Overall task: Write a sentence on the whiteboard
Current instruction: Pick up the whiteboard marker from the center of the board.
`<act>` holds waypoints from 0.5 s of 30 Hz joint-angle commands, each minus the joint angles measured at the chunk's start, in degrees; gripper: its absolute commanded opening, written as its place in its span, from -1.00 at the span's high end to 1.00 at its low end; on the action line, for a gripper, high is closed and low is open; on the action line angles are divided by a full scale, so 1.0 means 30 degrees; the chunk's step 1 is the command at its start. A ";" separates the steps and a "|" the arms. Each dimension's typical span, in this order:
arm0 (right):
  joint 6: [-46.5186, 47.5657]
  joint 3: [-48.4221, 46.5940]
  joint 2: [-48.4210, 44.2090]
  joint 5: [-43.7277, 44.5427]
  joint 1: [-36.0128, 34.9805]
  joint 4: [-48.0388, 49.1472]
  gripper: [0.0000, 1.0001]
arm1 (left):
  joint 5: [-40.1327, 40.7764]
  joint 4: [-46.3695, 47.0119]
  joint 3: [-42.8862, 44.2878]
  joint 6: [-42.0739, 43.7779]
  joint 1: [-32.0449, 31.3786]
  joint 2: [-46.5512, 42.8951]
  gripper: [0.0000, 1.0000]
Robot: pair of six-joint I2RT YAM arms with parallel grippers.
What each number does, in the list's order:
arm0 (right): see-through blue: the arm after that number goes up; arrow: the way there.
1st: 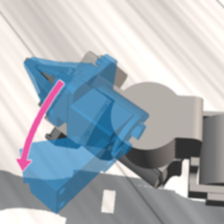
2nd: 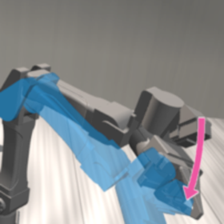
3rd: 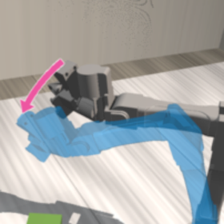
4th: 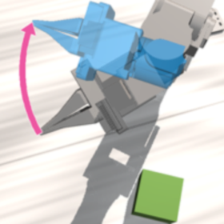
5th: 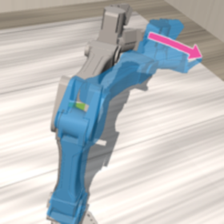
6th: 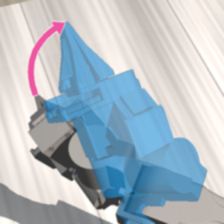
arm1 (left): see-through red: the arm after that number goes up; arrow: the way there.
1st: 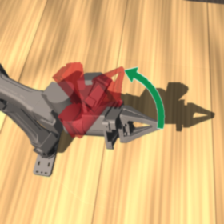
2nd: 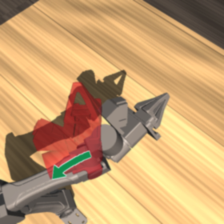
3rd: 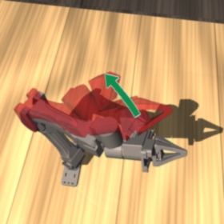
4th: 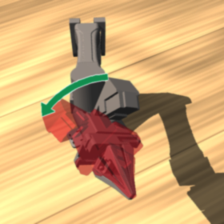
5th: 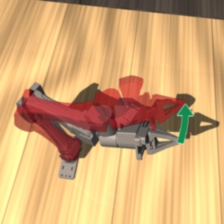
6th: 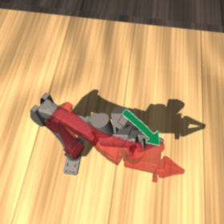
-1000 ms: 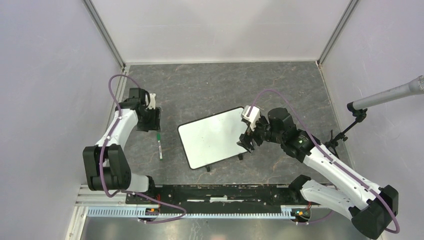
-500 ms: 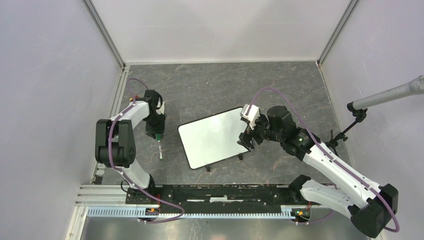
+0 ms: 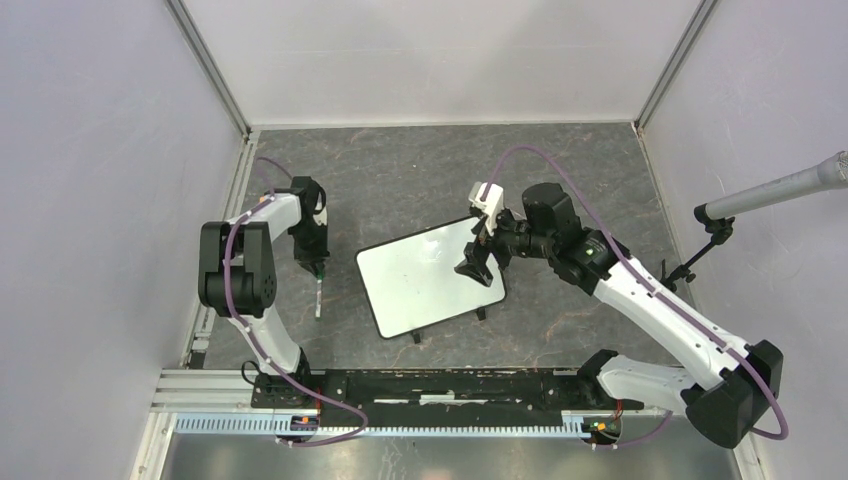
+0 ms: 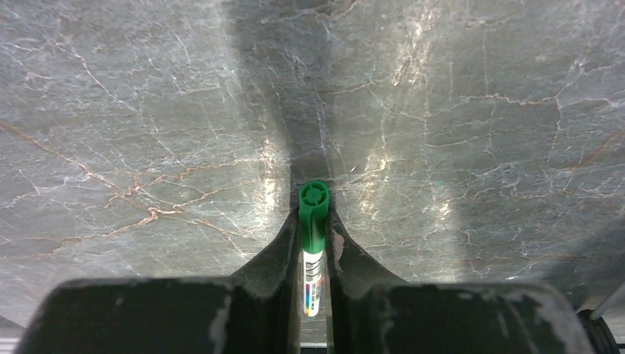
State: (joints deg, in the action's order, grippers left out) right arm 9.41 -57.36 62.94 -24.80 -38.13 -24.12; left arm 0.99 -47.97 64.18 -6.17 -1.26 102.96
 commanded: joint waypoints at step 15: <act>-0.2845 -0.4862 0.1847 -0.1171 0.0289 0.2392 -0.96 | -0.8619 -0.0023 0.9063 -0.4584 0.3142 -0.7456 0.95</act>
State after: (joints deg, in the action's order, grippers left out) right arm 5.74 -68.51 68.20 -27.00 -37.47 -22.92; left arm -12.91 -48.29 83.96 -11.77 7.20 89.30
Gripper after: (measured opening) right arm 0.979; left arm 0.177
